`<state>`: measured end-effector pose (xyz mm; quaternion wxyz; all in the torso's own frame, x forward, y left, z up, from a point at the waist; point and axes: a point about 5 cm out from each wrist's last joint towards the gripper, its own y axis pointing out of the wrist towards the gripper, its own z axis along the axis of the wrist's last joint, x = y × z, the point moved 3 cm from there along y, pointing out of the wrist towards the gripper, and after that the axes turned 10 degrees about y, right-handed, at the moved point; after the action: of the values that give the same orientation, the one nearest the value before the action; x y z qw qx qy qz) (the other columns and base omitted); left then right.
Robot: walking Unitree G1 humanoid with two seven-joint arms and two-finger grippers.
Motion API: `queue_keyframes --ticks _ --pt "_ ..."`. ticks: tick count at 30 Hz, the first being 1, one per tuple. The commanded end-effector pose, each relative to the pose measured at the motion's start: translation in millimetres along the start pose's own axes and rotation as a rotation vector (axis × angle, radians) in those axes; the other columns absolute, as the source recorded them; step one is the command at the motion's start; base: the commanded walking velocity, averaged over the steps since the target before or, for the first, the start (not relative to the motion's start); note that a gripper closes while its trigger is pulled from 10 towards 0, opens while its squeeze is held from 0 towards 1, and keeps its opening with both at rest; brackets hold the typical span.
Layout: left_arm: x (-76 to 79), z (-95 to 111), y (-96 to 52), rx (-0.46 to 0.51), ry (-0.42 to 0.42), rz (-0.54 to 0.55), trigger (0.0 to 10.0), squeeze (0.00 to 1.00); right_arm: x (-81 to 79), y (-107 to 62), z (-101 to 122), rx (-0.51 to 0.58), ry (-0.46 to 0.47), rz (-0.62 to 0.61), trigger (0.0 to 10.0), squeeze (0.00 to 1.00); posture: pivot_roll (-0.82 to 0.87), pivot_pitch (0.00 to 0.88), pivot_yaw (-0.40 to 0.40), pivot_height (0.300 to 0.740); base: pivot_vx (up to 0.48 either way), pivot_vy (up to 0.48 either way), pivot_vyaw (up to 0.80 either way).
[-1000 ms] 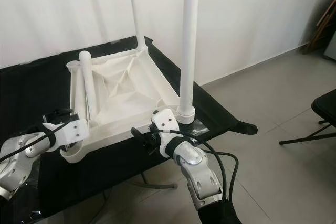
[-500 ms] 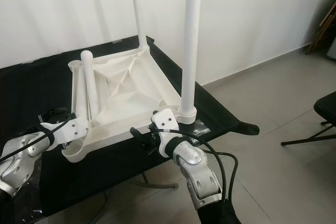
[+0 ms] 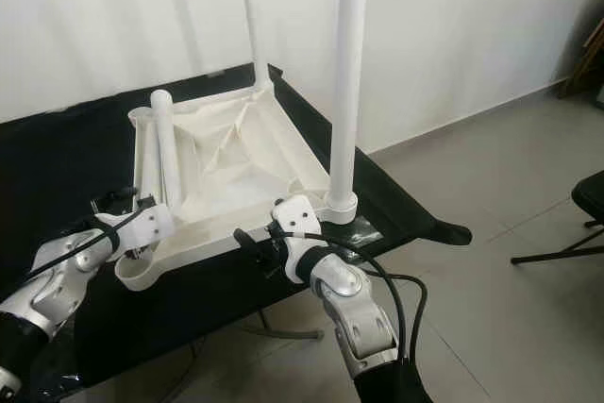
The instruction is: Building children table
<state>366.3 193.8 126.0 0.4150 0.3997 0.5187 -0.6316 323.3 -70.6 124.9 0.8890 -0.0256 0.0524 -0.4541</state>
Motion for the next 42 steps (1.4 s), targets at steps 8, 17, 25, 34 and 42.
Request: queue_keyframes --ticks 8,17,25,34,42 --pt "8.2 0 14.4 -0.075 0.048 0.021 10.0 0.0 -2.5 1.7 -1 -0.012 -0.001 0.005 10.0 0.0 -0.1 0.0 0.074 0.74 0.0 0.0 0.0" --pt "9.8 7 25.2 -0.095 0.016 0.061 0.0 0.0 -0.3 1.5 -1 -0.017 -0.006 0.0 10.0 0.0 -0.13 0.0 0.075 0.74 0.0 0.0 0.0" --pt "13.9 11 28.6 -0.085 0.01 0.068 0.0 0.0 0.3 2.1 -1 -0.019 -0.011 -0.005 10.0 0.0 -0.13 0.0 0.074 0.74 0.0 0.0 0.0" --pt "12.3 16 30.9 -0.023 -0.013 0.078 0.0 0.0 0.0 2.9 -3 -0.021 -0.005 -0.003 10.0 0.0 -0.12 0.0 0.076 0.74 0.0 0.0 0.0" --pt "10.8 12 16.3 0.085 0.024 0.026 0.0 0.0 -1.9 3.4 -2 -0.015 0.001 -0.004 10.0 0.0 -0.12 0.0 0.083 0.74 0.0 0.0 0.0"
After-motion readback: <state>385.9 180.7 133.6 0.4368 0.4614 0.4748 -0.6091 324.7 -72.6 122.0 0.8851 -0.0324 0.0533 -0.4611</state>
